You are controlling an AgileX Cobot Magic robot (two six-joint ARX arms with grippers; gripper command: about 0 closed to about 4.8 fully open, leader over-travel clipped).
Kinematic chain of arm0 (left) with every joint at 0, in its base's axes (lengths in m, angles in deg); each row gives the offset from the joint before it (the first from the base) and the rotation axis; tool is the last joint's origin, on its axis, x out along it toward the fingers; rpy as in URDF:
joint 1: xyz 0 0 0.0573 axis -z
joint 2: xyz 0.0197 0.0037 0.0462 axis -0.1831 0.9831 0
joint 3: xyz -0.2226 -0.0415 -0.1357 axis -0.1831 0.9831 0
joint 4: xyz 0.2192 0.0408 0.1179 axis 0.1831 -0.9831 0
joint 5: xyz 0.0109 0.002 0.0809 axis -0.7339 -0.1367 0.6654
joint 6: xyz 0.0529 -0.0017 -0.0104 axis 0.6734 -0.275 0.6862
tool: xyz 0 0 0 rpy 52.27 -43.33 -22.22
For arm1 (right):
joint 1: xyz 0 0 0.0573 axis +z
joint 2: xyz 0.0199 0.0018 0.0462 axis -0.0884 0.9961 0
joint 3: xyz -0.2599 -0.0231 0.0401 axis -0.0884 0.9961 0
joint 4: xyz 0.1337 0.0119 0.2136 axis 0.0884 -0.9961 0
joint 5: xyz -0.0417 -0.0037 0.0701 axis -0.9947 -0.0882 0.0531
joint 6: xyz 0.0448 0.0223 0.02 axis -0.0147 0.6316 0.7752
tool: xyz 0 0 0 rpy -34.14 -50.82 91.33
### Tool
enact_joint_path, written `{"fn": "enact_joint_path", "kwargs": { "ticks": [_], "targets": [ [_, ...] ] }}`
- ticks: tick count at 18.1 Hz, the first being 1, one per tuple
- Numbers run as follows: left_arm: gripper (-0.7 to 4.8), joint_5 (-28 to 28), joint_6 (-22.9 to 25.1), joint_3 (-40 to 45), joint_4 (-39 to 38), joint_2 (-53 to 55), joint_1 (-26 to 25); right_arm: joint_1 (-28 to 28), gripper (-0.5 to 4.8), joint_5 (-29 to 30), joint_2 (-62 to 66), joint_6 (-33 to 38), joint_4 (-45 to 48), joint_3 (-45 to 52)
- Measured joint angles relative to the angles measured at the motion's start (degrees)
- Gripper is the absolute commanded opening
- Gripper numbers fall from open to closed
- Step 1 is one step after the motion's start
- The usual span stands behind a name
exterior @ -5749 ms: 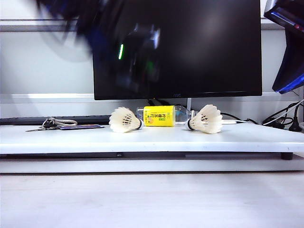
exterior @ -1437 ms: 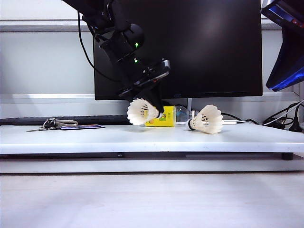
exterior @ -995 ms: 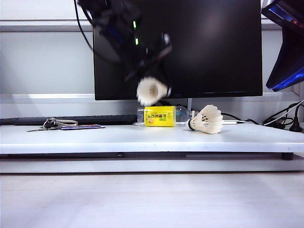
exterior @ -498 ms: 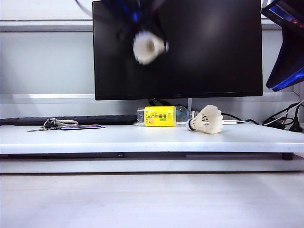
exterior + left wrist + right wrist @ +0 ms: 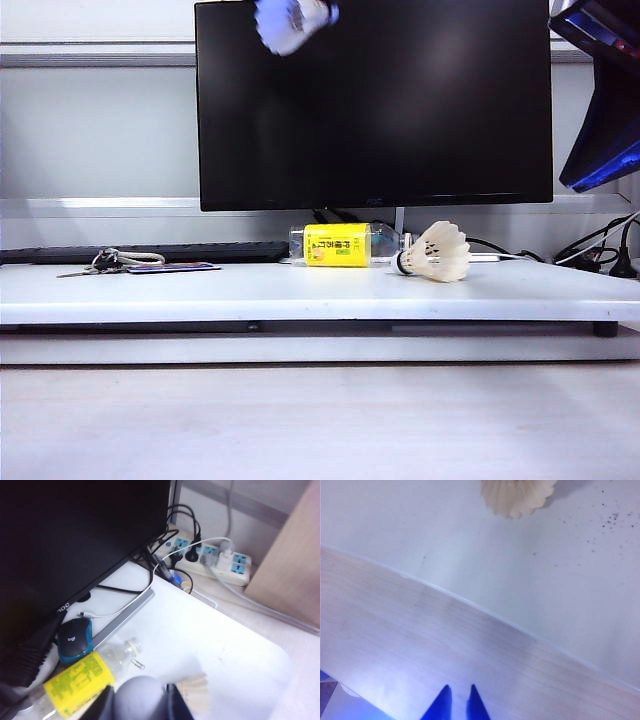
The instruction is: Stack the badminton balls on the table vertically.
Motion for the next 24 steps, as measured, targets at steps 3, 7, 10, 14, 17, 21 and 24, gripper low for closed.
{"fn": "enact_joint_path", "kwargs": {
  "ticks": [3, 7, 10, 14, 17, 21, 24],
  "targets": [
    [1.16, -1.31, 0.90, 7.21, 1.46, -6.56, -2.32, 0.00, 0.53, 0.00, 0.00, 0.00, -0.02, 0.00],
    [1.16, -1.49, -0.85, 28.44, 12.48, -18.56, -6.93, 0.00, 0.53, 0.00, 0.00, 0.00, -0.04, 0.00],
    [1.16, 0.11, -7.63, 52.35, 36.28, -29.18, -9.46, -0.02, 0.53, 0.00, 0.00, 0.00, -0.02, 0.00],
    [1.17, 7.32, -15.89, 74.16, 66.29, -31.65, -9.40, 0.00, 0.53, 0.00, 0.00, 0.00, -0.02, 0.00],
    [1.21, 16.24, -17.88, 84.48, 86.36, -31.61, -9.35, 0.00, 0.53, 0.00, 0.02, 0.00, -0.02, 0.00],
    [1.21, 25.88, -16.92, 89.72, 94.73, -29.97, -9.38, 0.00, 0.53, 0.00, 0.02, 0.00, 0.00, 0.00],
    [1.21, 28.17, -15.61, 91.06, 98.95, -23.58, -9.09, 0.00, 0.53, 0.00, 0.02, -0.22, -0.02, 0.00]
  ]
}}
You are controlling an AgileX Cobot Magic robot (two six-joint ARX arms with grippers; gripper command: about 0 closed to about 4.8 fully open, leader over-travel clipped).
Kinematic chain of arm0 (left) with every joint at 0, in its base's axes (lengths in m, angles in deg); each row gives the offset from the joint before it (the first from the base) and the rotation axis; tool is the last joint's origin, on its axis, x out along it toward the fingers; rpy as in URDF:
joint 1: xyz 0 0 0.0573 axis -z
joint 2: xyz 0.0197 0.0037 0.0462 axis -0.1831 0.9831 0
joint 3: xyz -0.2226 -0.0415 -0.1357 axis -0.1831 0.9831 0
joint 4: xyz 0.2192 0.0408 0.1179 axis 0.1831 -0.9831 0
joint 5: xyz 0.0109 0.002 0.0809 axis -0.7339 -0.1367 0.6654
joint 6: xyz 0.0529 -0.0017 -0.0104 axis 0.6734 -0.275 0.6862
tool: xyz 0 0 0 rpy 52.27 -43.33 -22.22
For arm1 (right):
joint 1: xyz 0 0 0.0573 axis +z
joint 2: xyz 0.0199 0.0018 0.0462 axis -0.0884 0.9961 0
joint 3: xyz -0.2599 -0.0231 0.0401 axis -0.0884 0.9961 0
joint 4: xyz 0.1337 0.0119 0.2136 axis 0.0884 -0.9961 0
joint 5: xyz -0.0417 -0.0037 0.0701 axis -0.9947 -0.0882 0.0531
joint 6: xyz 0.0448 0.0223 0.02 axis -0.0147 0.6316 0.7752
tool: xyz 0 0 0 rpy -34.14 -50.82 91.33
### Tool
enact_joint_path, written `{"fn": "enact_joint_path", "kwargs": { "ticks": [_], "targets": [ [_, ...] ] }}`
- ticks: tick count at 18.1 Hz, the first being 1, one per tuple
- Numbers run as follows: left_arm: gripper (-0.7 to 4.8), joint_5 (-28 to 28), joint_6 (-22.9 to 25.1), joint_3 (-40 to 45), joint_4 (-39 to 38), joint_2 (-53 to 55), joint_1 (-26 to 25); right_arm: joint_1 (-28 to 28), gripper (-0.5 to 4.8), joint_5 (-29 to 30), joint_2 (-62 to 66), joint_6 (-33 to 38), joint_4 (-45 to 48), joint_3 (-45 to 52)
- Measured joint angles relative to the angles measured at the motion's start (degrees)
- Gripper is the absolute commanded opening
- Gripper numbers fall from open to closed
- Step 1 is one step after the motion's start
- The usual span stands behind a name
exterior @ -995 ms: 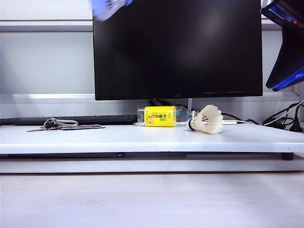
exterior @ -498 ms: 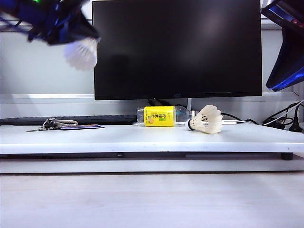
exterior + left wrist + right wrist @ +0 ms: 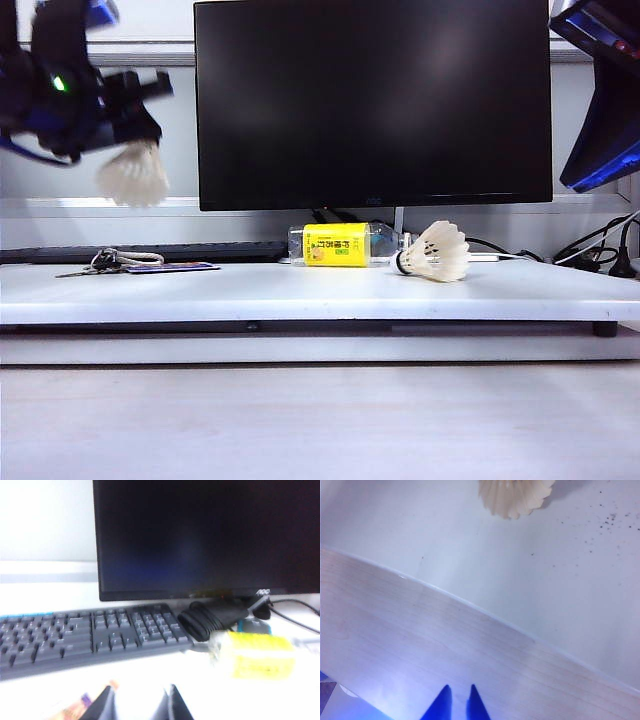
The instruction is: Stack the badminton balls on the table vertically.
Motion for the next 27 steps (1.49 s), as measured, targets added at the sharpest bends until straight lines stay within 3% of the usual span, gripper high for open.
{"fn": "enact_joint_path", "kwargs": {
  "ticks": [3, 6, 14, 24, 27],
  "targets": [
    [1.21, 5.16, 2.97, -0.02, 9.09, 6.69, 4.15, -0.02, 0.53, -0.02, 0.00, -0.22, 0.00, 0.00],
    [1.20, 8.50, 7.63, -0.15, 12.44, 9.88, 7.41, 0.00, 0.53, -0.02, 0.00, -0.39, 0.09, 0.09],
    [1.20, 10.56, 6.12, -0.15, 15.50, 14.99, 7.17, 0.00, 0.53, -0.04, 0.02, -0.37, 0.46, 0.59],
    [1.22, 14.12, 8.31, -0.15, 24.11, 22.32, 7.19, -0.02, 0.53, -0.04, 0.02, -0.37, 0.50, 0.72],
    [1.53, 14.12, 8.31, -0.15, 24.20, 22.32, 7.17, -0.02, 0.53, -0.04, 0.02, -0.37, 0.50, 0.72]
  ]
}}
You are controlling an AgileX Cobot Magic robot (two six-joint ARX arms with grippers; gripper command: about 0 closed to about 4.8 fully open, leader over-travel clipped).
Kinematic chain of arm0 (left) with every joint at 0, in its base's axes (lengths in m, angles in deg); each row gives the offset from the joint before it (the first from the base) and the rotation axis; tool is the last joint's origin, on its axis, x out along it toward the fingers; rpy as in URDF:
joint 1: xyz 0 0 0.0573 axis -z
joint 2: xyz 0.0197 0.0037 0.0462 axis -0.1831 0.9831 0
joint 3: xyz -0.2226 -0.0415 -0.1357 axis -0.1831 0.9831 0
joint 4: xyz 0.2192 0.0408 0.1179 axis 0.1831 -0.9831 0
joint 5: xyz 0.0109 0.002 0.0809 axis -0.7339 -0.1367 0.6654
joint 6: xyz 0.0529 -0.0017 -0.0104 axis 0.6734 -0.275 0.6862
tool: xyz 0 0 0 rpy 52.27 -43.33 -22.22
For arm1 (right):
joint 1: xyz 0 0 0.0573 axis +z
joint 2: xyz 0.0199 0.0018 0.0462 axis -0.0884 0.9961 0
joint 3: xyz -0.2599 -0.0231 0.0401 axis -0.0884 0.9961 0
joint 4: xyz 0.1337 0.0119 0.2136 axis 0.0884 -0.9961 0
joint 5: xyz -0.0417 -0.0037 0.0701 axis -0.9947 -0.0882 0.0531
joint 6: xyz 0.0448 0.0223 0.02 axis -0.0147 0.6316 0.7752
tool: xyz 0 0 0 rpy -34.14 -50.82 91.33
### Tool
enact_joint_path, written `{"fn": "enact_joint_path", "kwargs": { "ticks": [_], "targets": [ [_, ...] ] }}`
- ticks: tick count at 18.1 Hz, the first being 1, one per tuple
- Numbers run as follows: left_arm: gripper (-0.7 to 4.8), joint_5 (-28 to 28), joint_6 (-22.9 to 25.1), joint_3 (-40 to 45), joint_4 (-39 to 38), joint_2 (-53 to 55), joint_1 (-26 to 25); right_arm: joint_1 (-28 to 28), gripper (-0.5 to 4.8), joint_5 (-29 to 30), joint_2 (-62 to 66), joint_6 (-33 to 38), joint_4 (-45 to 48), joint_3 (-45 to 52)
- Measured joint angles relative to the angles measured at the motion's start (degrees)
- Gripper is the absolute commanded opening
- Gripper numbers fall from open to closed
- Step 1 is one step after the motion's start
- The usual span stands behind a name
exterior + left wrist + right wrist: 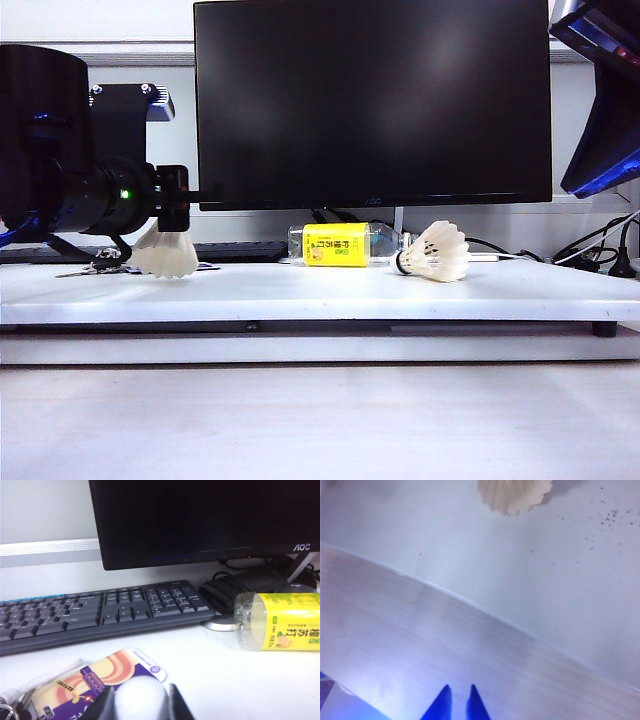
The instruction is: Stack the badminton balls on the table vertically.
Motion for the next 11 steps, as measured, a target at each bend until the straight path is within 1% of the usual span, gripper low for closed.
{"fn": "enact_joint_path", "kwargs": {
  "ticks": [3, 4, 7, 11],
  "targets": [
    [1.52, 0.26, -0.33, -0.09, 1.66, 1.42, 0.00, 0.00, 0.53, 0.00, 0.00, 0.00, 0.02, 0.00],
    [1.52, 1.03, -1.44, -0.09, 2.54, 2.16, 0.02, 0.00, 0.53, 0.00, 0.00, -0.02, 0.02, 0.00],
    [1.51, 3.93, -7.41, -0.11, 2.93, 3.43, 0.00, 0.00, 0.53, 0.00, 0.00, -0.02, 0.07, 0.00],
    [1.46, 4.52, -7.91, -0.11, 3.19, 4.55, 0.72, 0.02, 0.53, 0.00, 0.00, -0.04, 0.15, 0.02]
  ]
}}
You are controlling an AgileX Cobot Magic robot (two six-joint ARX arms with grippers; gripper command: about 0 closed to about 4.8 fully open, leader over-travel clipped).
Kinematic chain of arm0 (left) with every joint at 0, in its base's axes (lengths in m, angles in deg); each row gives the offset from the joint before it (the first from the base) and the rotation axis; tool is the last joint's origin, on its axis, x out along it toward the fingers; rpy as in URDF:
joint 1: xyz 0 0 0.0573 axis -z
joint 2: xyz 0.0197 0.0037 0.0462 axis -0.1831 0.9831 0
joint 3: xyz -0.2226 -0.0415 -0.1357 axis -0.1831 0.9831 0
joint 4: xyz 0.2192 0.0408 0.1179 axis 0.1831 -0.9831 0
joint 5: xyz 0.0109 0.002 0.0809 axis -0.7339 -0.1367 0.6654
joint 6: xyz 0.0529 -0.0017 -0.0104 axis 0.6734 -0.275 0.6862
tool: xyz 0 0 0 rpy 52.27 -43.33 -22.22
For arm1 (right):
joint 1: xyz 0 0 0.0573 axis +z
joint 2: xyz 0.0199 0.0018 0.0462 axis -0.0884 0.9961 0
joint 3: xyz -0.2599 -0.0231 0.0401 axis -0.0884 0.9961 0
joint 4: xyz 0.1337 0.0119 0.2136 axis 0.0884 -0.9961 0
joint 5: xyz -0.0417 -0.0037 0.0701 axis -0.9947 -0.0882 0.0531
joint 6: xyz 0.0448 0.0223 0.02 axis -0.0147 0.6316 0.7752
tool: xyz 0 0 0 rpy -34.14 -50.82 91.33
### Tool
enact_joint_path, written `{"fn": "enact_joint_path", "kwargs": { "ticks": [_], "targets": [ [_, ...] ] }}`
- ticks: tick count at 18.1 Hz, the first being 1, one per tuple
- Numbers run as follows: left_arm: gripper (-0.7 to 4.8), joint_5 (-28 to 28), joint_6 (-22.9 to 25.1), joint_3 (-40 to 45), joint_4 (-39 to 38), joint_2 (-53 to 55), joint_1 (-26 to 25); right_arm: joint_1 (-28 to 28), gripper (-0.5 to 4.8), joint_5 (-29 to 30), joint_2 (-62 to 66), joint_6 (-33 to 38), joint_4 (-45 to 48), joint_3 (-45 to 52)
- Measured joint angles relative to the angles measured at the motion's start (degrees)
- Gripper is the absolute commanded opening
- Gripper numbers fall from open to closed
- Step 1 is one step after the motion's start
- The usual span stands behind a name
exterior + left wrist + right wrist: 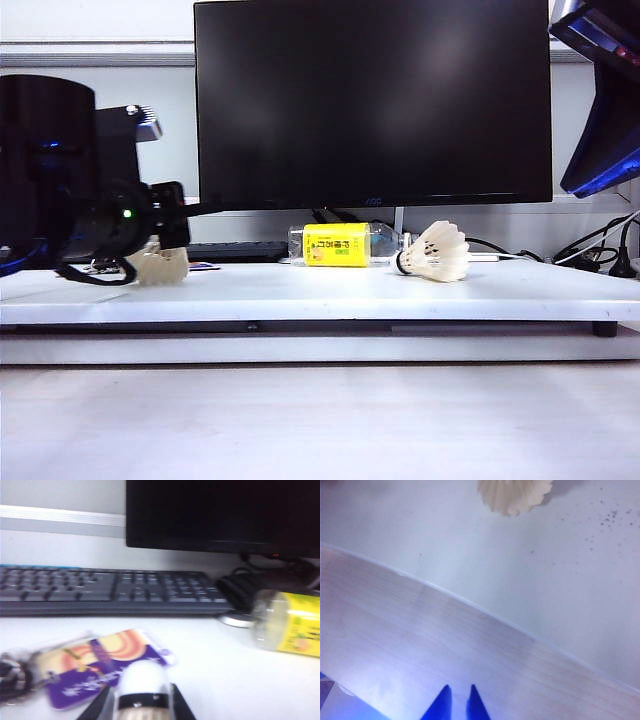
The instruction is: Stack the badminton balls on the table vertically.
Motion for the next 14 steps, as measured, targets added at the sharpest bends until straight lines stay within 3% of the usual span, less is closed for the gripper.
{"fn": "enact_joint_path", "kwargs": {
  "ticks": [3, 11, 14],
  "targets": [
    [1.18, 0.66, 0.13, -0.04, 0.02, 0.00, 1.51, -0.02, 0.53, 0.00, 0.00, -0.02, 0.24, 0.00],
    [1.15, -0.72, 0.42, -5.01, 0.02, -3.10, 1.79, 0.00, 0.53, 0.02, 0.02, -0.02, 0.87, 0.00],
    [1.16, -1.60, 4.07, -4.92, 0.02, -5.38, 1.79, 0.00, 0.53, 0.04, 0.00, -0.02, 0.90, 0.00]
  ]
}}
